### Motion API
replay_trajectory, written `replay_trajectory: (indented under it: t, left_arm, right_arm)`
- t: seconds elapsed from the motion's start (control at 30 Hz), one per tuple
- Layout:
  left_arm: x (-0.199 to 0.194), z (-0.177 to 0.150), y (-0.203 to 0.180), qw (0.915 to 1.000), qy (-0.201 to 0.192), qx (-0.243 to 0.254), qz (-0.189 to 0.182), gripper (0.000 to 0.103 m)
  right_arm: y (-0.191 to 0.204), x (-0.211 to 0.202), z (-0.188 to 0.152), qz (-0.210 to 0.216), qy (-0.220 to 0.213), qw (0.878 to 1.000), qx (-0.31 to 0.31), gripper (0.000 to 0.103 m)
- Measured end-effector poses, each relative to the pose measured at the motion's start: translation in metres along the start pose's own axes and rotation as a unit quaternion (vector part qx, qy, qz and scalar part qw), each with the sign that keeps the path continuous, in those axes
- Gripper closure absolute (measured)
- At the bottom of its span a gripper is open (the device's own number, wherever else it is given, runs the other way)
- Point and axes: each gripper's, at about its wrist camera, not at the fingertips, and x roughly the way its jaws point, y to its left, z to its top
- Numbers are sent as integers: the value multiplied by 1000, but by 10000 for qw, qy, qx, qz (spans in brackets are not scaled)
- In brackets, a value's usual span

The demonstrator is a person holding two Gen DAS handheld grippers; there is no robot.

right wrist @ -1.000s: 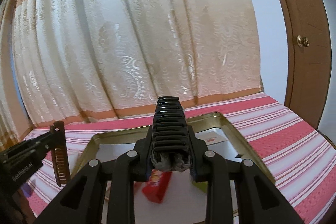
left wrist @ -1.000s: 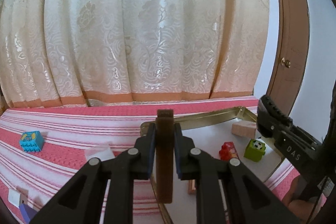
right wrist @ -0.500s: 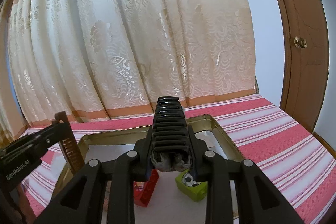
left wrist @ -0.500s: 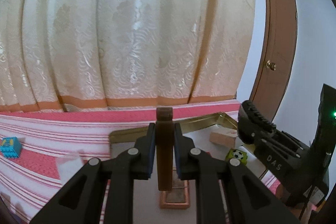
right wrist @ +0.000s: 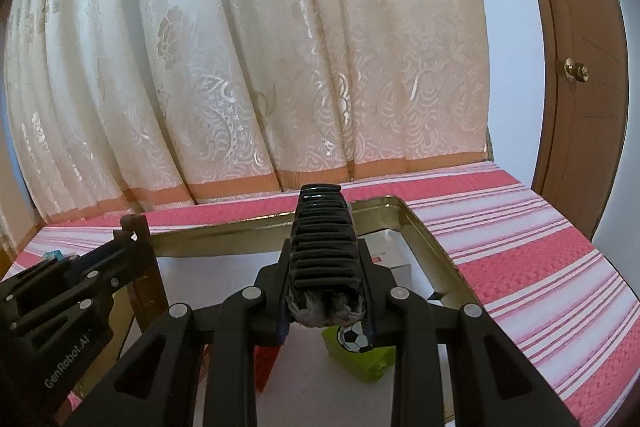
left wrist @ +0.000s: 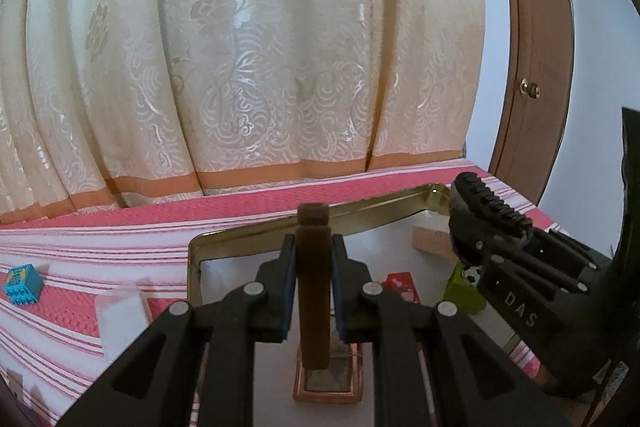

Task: Organize rigid objects
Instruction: 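Lower the brown stick and black comb into the tin and open both grippers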

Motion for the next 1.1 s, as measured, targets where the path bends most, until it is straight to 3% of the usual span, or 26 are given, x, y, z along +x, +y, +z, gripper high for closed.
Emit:
replay_trajectory:
  t: [0.33, 0.37, 0.4, 0.43, 0.47, 0.5, 0.57, 0.6, 0.67, 0.77, 1.1]
  left_arm:
    - [18, -1, 3, 9994, 216, -24, 273, 86]
    - [19, -2, 4, 9992, 279, -55, 292, 82]
    - [19, -2, 5, 9991, 300, -87, 284, 75]
    - [17, -2, 5, 9991, 274, -114, 286, 51]
    - [14, -1, 5, 9992, 219, -138, 318, 30]
    - [8, -1, 5, 9988, 62, -141, 469, 25]
    - [0, 1, 6, 9975, -148, -87, 682, 3]
    - [-3, 2, 8, 9968, -209, -109, 761, 0]
    - [-7, 1, 13, 9968, -271, -227, 718, 0]
    - [-9, 0, 16, 9971, -247, -249, 679, 0]
    - [-24, -11, 30, 9931, -424, -124, 1089, 0]
  right_arm:
    - [6, 10, -3, -9, 121, 9999, -69, 72]
    - [6, 11, -2, 19, 140, 9999, -54, 71]
    - [5, 11, -2, 39, 152, 9999, -18, 70]
    - [5, 11, -2, 49, 152, 9999, 20, 65]
    - [4, 11, -3, 52, 132, 9999, 52, 52]
    - [3, 9, -3, 37, 84, 9999, 95, 49]
    - [-1, 4, -2, -74, -89, 9997, 212, 37]
    - [-4, 0, -2, -107, -182, 9993, 299, 34]
    - [-10, -4, 0, -51, -294, 9983, 494, 21]
    - [-15, -8, 0, -49, -391, 9972, 640, 21]
    - [-14, -11, -1, -39, -368, 9971, 664, 21]
